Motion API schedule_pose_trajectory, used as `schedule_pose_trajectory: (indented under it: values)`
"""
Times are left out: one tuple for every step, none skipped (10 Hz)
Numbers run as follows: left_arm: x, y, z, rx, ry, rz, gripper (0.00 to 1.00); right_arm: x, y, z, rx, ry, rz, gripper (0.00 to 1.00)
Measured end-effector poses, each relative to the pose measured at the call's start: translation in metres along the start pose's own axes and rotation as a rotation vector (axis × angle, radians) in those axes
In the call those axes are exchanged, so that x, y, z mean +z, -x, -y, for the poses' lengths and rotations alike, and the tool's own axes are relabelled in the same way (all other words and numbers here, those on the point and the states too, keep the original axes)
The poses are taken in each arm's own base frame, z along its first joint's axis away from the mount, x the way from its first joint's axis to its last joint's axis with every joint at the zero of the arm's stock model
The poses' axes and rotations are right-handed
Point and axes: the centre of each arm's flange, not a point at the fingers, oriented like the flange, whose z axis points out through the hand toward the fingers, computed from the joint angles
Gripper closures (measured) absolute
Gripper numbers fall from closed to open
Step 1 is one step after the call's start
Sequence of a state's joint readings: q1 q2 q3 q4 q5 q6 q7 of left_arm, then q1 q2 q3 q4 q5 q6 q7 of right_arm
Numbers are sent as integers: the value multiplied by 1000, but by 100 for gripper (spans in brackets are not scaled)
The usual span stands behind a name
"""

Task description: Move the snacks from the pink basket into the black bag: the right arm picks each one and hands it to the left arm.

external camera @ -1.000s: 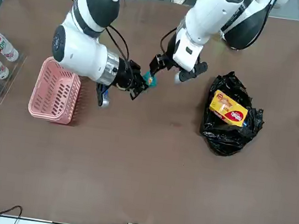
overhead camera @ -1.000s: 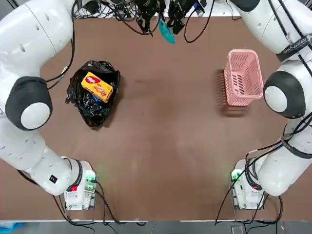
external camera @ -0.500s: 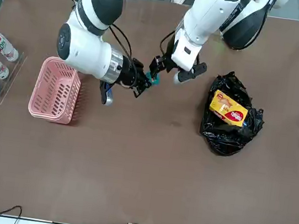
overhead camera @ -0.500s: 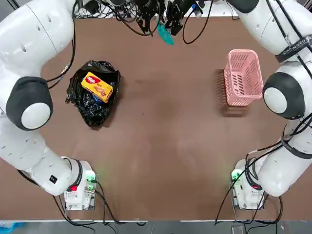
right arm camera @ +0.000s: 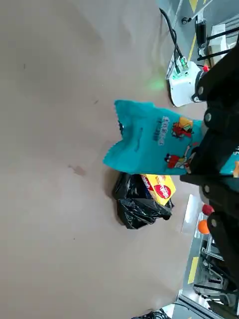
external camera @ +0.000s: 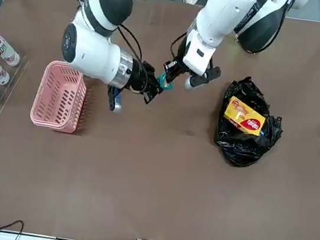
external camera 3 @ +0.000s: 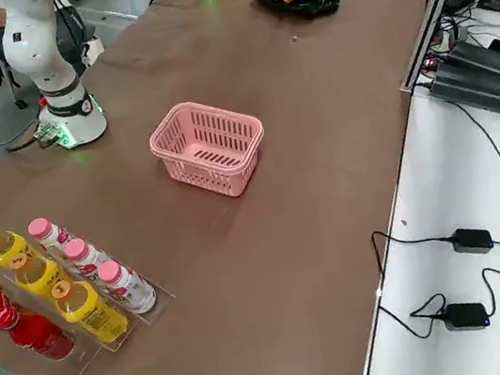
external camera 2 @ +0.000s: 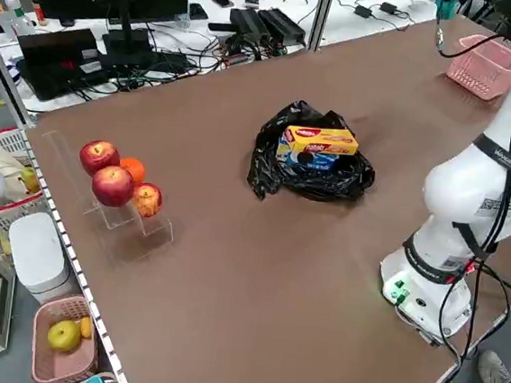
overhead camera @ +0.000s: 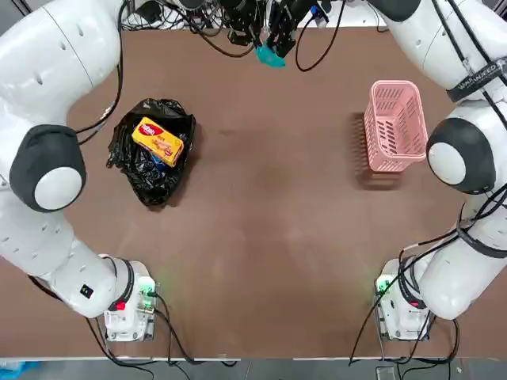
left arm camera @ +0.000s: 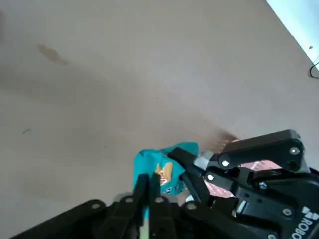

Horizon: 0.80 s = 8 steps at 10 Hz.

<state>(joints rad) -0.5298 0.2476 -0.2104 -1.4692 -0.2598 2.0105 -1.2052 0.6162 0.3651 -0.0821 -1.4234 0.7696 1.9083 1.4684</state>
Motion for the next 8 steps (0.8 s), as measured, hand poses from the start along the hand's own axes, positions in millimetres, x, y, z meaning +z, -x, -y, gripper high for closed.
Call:
schedule_pose_trajectory:
  values:
    - [0,0,0,-1,0,0,99,0,0,0,0,-1,0,97]
    - [0,0,0,-3,0,0,99,0,0,0,0,-1,0,97]
    - [0,0,0,-5,1,0,99,-1,0,0,0,-2,0,97]
    - [-1,0,0,-7,1,-1,99,-1,1,0,-1,-2,0,97]
    - [-1,-1,0,-9,2,-1,99,-1,1,1,-1,-4,0,95]
    - [-2,-4,1,-13,0,-2,99,-4,0,2,0,-10,-1,90]
    - [-2,-6,1,-17,1,-4,99,-6,1,2,-1,-14,-1,87]
    - [-3,-8,2,-19,2,-5,99,-7,2,3,-1,-16,-1,74]
